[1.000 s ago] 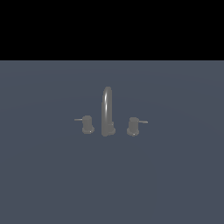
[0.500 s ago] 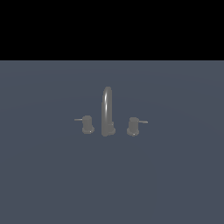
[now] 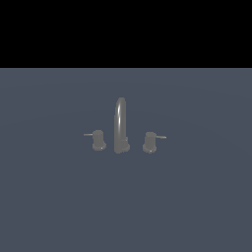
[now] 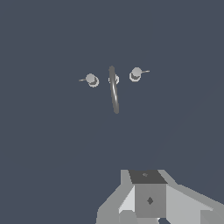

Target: Turn on the faucet by rotating a designated handle.

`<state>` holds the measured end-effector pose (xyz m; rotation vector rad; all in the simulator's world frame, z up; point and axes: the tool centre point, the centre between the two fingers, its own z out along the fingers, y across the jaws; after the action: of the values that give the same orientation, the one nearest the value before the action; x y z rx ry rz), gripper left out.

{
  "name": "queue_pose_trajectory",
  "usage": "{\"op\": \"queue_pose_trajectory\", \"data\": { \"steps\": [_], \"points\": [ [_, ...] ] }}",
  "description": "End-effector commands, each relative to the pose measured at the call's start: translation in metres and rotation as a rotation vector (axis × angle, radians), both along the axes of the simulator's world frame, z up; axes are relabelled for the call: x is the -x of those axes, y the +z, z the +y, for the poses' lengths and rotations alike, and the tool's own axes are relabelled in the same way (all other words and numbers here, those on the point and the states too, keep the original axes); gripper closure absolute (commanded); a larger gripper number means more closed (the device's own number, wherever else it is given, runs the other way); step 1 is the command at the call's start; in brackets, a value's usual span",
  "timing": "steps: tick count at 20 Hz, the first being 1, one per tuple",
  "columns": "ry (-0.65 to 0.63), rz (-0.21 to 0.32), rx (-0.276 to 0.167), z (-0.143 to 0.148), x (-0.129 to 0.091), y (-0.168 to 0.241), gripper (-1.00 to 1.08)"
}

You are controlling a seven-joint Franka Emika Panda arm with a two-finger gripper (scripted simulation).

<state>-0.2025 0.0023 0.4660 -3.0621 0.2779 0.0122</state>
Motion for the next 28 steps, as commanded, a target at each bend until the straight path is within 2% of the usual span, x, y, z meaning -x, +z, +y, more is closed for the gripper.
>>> {"op": "queue_pose_trajectory", "data": {
  "steps": [1, 16, 28],
  "points": [
    [-0.061, 0.004, -0.006, -0.003, -0.017, -0.010, 1.08],
    [-0.522, 0.036, -0.025, -0.032, -0.128, -0.106, 1.08],
    [-0.901, 0.057, -0.011, -0.065, -0.192, -0.212, 1.08]
  ]
}}
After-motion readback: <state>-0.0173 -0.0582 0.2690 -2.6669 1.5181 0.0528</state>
